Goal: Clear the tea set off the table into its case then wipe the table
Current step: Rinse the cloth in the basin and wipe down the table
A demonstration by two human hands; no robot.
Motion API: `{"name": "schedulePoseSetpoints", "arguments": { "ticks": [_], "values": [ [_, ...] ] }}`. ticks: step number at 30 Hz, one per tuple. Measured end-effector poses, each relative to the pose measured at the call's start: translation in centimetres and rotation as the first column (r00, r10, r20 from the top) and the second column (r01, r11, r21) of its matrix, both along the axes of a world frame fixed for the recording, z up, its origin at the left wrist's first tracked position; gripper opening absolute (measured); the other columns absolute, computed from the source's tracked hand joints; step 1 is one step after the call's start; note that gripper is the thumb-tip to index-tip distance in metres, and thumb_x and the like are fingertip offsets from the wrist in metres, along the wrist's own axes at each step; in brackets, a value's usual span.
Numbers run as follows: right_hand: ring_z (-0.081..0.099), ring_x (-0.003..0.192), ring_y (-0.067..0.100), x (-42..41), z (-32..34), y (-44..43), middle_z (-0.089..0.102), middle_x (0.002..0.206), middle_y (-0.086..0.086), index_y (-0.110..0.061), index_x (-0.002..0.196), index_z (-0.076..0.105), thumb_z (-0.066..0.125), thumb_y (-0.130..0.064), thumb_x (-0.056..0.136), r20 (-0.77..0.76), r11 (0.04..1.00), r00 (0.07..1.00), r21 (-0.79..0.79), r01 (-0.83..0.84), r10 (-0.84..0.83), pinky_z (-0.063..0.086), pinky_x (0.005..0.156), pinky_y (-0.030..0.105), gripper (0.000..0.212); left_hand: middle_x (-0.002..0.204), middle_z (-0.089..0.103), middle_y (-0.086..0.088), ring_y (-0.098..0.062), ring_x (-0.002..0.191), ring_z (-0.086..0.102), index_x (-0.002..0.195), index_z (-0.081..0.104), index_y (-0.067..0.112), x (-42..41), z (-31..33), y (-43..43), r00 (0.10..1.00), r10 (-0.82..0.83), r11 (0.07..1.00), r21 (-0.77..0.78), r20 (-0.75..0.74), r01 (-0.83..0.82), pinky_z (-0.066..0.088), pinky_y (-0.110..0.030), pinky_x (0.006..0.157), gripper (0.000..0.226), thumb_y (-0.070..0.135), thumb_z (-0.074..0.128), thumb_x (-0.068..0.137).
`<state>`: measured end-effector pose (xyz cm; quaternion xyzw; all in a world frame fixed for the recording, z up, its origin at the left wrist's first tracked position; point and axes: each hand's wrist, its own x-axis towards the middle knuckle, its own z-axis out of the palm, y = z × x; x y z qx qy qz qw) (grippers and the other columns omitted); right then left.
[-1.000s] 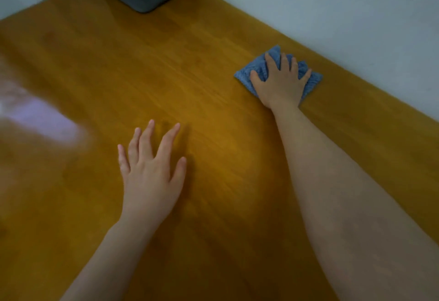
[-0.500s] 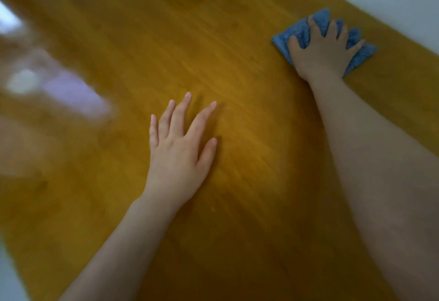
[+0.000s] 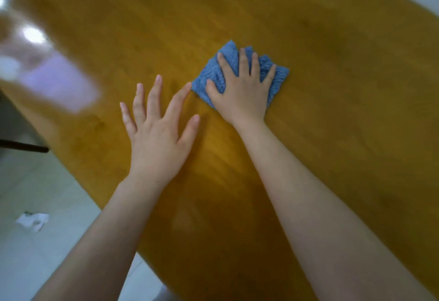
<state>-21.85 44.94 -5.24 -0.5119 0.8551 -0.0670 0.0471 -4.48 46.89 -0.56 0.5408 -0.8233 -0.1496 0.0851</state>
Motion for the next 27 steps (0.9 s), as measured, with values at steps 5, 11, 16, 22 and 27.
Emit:
{"name": "schedulePoseSetpoints", "arguments": {
  "ticks": [5,11,16,22,27],
  "values": [
    [0.002,0.148,0.032,8.1,0.3,3.3,0.01,0.162,0.008,-0.04,0.152,0.017,0.024,-0.06,0.092,0.014,0.997,0.998,0.04,-0.06,0.06,-0.004,0.112,0.065,0.063,0.162,0.009,-0.002,-0.029,0.149,-0.002,0.147,0.027,0.046,4.5,0.4,1.5,0.999,0.03,0.999,0.016,-0.016,-0.03,-0.007,-0.055,0.116,0.052,0.05,0.039,0.097],
    [0.004,0.148,0.033,15.8,0.7,8.4,0.012,0.161,0.009,-0.038,0.152,0.018,0.005,-0.06,0.086,0.014,0.992,0.995,0.083,-0.099,0.099,0.002,0.11,0.066,0.07,0.162,0.008,-0.002,-0.028,0.149,-0.004,0.147,0.027,0.046,7.6,1.4,3.5,0.999,-0.001,0.999,0.042,-0.034,0.002,-0.008,-0.055,0.117,0.051,0.046,0.039,0.098],
    [0.012,0.148,0.032,18.8,0.7,13.3,0.023,0.159,0.01,-0.033,0.15,0.019,0.02,-0.057,0.091,0.079,0.994,0.991,-0.026,-0.104,0.105,0.004,0.111,0.065,0.063,0.162,0.007,-0.002,-0.026,0.149,-0.006,0.148,0.026,0.044,8.2,1.6,5.6,0.997,-0.061,0.997,0.051,-0.05,0.063,-0.009,-0.053,0.117,0.05,0.048,0.033,0.098],
    [0.019,0.147,0.028,19.3,0.5,20.2,0.028,0.157,0.004,-0.035,0.148,0.032,0.042,-0.062,0.09,0.077,0.997,0.996,-0.068,-0.046,0.051,0.012,0.112,0.065,0.064,0.163,0.004,-0.003,-0.027,0.149,-0.008,0.149,0.023,0.044,8.0,1.7,7.2,0.993,-0.115,0.989,0.087,-0.02,0.117,-0.01,-0.053,0.116,0.053,0.051,0.033,0.097],
    [0.017,0.147,0.027,17.2,0.7,22.3,0.025,0.159,0.003,-0.036,0.149,0.032,0.038,-0.066,0.09,0.064,0.999,0.997,-0.007,0.052,-0.052,0.011,0.113,0.064,0.066,0.162,0.004,-0.005,-0.028,0.149,-0.008,0.149,0.022,0.042,6.1,2.2,7.7,0.986,-0.165,0.983,0.084,-0.009,0.165,-0.01,-0.054,0.116,0.055,0.05,0.034,0.096]
  ]
}}
